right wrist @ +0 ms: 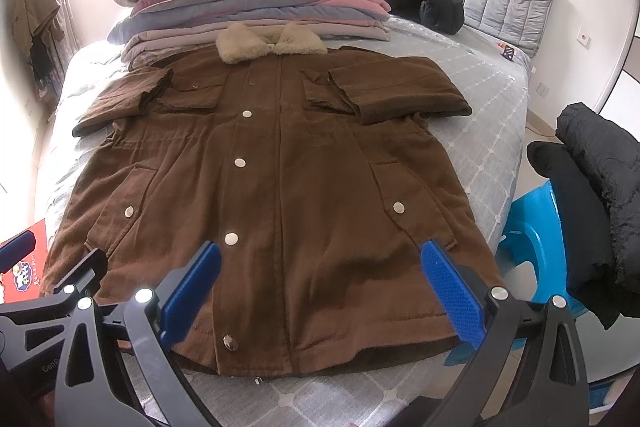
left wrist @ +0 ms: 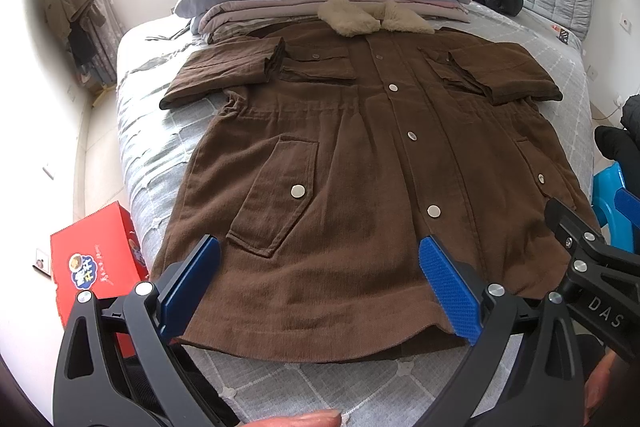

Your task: Fold large clothes

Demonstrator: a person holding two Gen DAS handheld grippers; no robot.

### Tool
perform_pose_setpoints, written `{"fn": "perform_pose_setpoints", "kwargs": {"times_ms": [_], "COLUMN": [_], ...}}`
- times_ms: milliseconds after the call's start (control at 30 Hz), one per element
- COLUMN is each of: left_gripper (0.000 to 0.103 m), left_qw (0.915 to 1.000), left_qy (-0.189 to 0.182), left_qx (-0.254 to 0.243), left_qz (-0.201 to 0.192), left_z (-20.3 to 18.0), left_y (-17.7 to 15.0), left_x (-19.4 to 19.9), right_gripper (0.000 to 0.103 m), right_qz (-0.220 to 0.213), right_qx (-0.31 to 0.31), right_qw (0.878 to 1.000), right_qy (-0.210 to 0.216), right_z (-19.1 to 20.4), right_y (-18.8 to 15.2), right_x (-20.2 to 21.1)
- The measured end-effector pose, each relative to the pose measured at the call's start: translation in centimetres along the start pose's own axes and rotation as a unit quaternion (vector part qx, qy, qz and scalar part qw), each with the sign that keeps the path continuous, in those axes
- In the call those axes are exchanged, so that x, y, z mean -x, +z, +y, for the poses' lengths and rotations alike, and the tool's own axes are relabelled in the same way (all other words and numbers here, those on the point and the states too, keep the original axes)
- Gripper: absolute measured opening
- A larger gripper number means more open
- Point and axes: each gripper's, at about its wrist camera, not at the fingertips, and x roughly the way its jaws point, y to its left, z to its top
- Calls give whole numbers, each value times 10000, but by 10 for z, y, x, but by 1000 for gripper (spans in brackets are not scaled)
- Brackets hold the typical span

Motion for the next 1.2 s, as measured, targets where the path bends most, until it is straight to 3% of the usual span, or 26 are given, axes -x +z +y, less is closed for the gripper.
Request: {"fn": "perform_pose_setpoints", "kwargs": {"times_ms": [800, 1200], "left_gripper": [96, 96], "left_qw": [9997, 9998], "left_qy": [-18, 18], "left_qx": [-66, -56], "left_qz": [-217, -184], "left_z": [1, 9], "left_y": [13, 37], "left_x": [-19, -52], "right_gripper": [97, 97], "right_qz": [-457, -670], "right_qx": [88, 211], "right_qw": [9982, 9970], "right_qy": [369, 315], "right_z": [12, -16], "right_y": [13, 45], "right_x": [-16, -41]}}
